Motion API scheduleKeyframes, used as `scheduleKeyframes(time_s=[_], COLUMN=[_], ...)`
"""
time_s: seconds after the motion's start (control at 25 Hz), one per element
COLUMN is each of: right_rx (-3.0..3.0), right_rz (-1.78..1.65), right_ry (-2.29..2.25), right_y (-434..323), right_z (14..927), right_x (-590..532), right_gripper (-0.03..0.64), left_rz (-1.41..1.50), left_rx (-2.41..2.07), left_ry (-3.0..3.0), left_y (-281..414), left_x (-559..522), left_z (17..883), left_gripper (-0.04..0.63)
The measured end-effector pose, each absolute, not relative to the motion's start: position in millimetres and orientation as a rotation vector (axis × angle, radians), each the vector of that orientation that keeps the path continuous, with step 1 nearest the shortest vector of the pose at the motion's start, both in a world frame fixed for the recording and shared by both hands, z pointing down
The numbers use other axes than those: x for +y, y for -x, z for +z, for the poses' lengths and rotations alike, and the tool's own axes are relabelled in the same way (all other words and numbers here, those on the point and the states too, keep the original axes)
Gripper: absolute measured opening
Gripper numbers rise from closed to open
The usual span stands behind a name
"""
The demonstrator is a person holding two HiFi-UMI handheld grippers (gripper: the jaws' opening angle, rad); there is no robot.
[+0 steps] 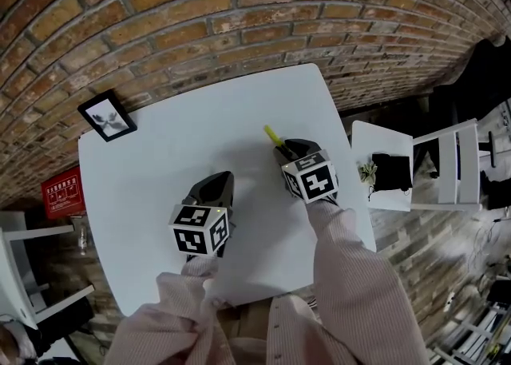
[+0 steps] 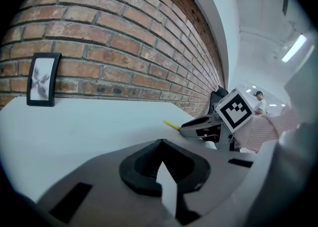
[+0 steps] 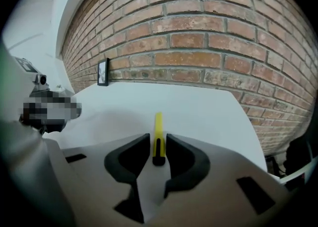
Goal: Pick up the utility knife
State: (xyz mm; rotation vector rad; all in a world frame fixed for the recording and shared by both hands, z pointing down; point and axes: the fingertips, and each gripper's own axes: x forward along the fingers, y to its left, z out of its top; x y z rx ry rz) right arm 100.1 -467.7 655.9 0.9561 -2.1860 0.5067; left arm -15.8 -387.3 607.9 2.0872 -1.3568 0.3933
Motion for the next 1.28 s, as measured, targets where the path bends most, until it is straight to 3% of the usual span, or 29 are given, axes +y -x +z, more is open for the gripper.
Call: scheduleKeyframes(time_s=[0.08, 1.28], right_rx=[-2.168, -2.317], right_rz=[0.481, 0.502], right_ry=[-0.965, -1.161], right_y=[-101.4, -101.7], right_z=[656.4, 601.3], right_x=[-468.4, -442.2], right_gripper=[0.071, 0.071], left_rz=[0.390, 0.293], left_rx=[-1.360, -1.417], left_ry=[-2.086, -2.113], left_y=[17.7, 29.0], left_x=[-387.1, -375.5], left_z=[607.1, 568.9], left_gripper=[-0.006, -0.006])
